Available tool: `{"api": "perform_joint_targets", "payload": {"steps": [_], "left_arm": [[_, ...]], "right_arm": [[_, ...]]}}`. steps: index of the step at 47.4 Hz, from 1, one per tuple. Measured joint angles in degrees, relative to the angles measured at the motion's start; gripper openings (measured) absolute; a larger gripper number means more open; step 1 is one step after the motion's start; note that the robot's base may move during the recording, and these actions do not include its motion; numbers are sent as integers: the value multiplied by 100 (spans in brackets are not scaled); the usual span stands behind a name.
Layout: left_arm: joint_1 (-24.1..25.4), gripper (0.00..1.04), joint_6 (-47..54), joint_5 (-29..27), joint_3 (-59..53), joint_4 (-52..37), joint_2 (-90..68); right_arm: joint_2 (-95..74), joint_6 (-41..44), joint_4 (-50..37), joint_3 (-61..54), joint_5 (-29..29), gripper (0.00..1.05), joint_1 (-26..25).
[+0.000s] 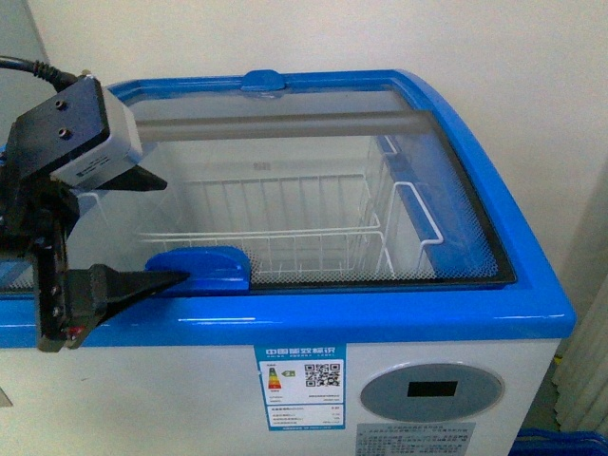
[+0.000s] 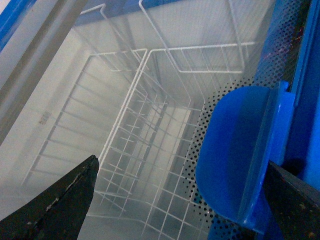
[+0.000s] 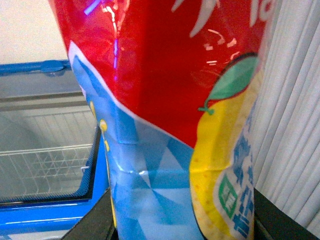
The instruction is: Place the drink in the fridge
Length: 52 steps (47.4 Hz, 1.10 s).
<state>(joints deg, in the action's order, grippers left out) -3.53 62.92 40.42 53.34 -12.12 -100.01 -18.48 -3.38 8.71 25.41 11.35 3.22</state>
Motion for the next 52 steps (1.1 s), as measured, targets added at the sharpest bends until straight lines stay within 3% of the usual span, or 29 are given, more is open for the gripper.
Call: {"api": "perform_joint_targets", "payload": {"steps": [7, 23, 43, 52], "left_arm": [[-122, 97, -127, 7, 361, -308, -358], [-203, 97, -404, -837, 1561, -1200, -1239], [-267, 97, -1119, -2649, 3169, -2608, -2413], [-33, 97, -2411, -3762, 3226, -2608, -1971]], "right_arm": [[2, 0, 0, 0, 2, 42, -2], [0, 0, 0, 0, 4, 42, -2], [0, 0, 0, 0, 4, 42, 0], [2, 0, 0, -2, 0, 42, 0]]}}
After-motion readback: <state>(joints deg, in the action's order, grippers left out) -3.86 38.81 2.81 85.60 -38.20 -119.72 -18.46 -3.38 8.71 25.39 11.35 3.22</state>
